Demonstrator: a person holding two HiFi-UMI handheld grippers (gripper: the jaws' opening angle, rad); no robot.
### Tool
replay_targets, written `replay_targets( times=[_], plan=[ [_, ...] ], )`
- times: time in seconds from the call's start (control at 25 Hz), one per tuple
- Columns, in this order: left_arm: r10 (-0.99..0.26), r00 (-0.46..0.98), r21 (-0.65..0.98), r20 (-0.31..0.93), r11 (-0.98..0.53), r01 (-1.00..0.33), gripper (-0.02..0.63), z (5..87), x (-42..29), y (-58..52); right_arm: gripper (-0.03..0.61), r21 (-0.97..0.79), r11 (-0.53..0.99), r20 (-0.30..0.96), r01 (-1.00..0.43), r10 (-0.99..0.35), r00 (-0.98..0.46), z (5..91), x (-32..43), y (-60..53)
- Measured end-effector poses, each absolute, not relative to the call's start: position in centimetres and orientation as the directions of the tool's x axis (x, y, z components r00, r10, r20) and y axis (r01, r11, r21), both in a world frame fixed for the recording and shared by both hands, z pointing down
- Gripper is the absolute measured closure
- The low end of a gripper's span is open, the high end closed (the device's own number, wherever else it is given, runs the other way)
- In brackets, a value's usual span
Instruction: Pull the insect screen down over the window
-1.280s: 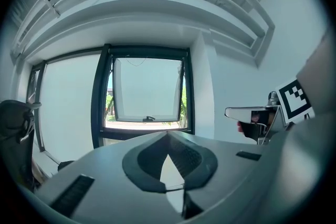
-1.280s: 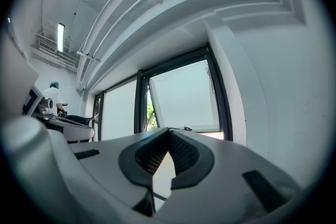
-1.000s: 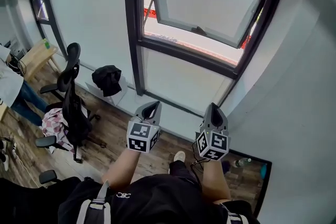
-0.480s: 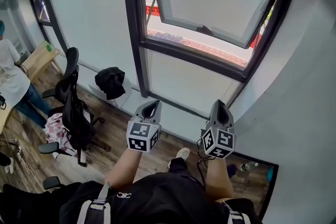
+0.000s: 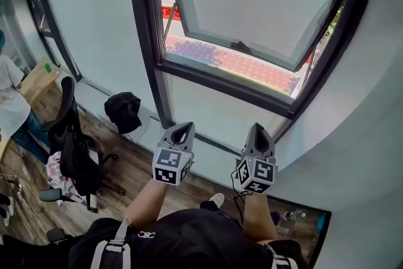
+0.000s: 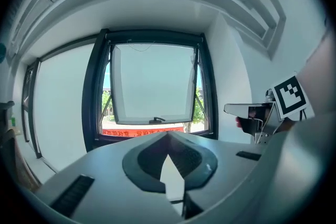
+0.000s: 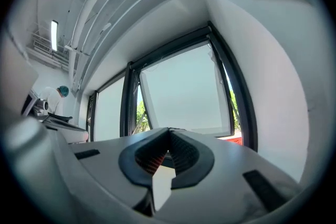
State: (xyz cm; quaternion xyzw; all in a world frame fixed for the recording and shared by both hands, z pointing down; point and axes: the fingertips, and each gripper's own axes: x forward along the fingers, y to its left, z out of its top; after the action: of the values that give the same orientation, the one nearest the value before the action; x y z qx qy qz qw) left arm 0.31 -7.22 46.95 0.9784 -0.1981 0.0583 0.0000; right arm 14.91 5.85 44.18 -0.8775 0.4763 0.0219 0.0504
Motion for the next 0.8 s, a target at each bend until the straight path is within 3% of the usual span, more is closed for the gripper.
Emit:
replay_targets(
  times=[0.4, 0.8],
  plan=[
    [-0.392, 0.912, -0.011, 0.124, -0.919, -0.394, 0.601, 45.5, 12.4, -14.9, 0.574, -0.056, -0.499, -0.085, -0.865, -0.86, 0.502, 42.3, 26.4, -2.2],
    [-0.394, 0.909, -0.01, 0.139, -0.918, -0.397, 0.601, 45.5, 18.7, -20.0, 0.574, -0.046, -0.514, -0.07, -0.856, -0.854, 0.516, 42.2, 33.3, -6.1]
  ],
)
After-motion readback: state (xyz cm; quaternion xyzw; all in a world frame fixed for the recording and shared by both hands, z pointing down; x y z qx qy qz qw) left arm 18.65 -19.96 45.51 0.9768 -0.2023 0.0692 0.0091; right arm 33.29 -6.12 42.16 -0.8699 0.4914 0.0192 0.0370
